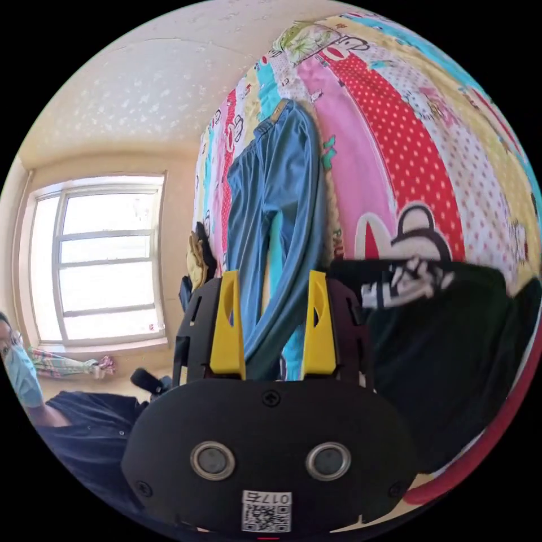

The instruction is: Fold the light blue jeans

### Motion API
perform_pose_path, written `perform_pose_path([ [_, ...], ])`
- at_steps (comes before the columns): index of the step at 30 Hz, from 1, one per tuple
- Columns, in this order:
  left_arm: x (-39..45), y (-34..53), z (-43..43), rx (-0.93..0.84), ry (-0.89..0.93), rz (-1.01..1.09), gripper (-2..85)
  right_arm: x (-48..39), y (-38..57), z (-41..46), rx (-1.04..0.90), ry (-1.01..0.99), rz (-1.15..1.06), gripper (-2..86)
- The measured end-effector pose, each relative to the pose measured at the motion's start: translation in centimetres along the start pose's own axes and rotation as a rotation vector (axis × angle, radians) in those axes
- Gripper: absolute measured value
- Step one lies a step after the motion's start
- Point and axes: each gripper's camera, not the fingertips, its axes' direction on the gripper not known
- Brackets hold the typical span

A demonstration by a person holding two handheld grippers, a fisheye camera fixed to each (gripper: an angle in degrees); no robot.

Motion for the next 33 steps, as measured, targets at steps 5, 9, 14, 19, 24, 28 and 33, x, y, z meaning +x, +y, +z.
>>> perform_pose_path([
  [5, 0.3, 0.6, -2.2, 0.053, 0.031, -0.073, 0.5, 1.5, -16.2, 9.1, 0.1, 0.331, -0.024, 15.0],
  [9, -1.0, 2.5, -4.3, 0.149, 0.134, -0.185, 0.6, 3.8, -17.5, 13.4, 0.167, 0.312, 0.004, 12.2],
  [14, -4.3, 6.8, -8.9, 0.364, 0.375, -0.391, 0.6, -2.4, -14.6, 14.2, 0.35, 0.306, -0.22, 2.7],
  [19, -8.1, 15.2, -12.4, 0.741, 0.776, -0.657, 0.6, -12.5, -15.9, 17.0, 0.402, 0.15, -0.352, 2.2],
  [24, -10.1, 22.8, -16.9, 0.979, 0.827, -0.867, 0.6, -19.5, -18.6, 31.6, 0.246, 0.126, -0.358, 3.1],
  [28, -13.4, 26.4, -21.7, 1.004, 0.702, -0.954, 0.7, -20.6, -16.2, 41.8, 0.153, 0.196, -0.269, 6.1],
  [33, -18.3, 29.1, -28.9, 0.89, 0.536, -0.986, 0.7, -22.7, -3.6, 38.9, 0.149, 0.1, -0.507, 7.8],
])
